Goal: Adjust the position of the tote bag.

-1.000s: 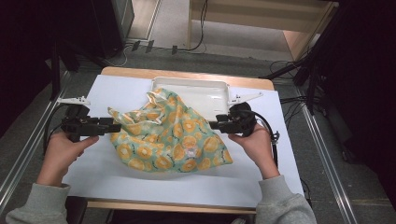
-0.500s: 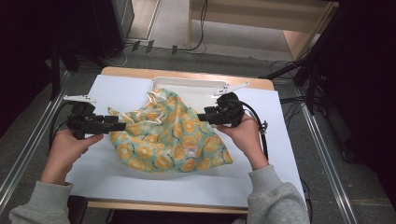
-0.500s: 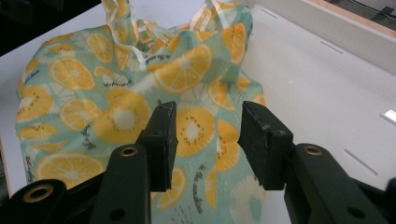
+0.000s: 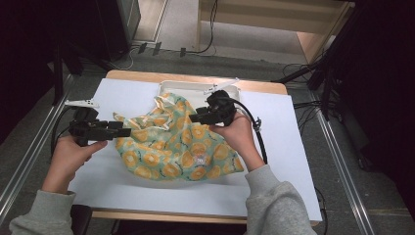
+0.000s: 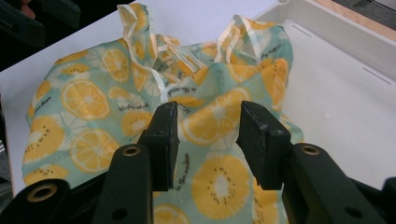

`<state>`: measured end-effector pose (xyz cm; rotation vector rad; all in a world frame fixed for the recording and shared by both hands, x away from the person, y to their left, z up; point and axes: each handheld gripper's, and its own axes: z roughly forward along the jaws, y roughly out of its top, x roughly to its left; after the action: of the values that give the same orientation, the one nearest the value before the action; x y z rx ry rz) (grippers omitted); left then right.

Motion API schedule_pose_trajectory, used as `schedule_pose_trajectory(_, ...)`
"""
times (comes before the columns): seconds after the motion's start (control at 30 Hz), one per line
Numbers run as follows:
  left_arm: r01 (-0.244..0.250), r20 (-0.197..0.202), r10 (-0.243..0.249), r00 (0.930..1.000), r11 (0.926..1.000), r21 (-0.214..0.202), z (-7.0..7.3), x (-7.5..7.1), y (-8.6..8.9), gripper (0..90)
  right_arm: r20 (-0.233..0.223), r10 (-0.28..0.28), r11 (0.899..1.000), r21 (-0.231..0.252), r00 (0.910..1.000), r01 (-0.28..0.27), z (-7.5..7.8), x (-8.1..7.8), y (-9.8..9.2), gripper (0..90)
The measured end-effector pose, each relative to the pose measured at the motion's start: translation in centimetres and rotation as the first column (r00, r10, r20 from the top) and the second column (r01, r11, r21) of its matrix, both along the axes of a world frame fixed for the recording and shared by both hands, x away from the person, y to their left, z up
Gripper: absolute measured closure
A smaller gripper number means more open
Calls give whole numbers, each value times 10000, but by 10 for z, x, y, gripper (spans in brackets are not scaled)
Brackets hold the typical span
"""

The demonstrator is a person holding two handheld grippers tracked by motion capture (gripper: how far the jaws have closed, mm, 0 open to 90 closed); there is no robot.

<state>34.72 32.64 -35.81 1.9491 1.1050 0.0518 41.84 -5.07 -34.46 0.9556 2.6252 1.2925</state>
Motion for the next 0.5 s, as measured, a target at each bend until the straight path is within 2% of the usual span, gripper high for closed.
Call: schedule_pose_trajectory(0.5,-98,1,98,10000,9999,-111,0,-2,6,416,-270,404,9987,-289,9988,-412,-11,22,48,590)
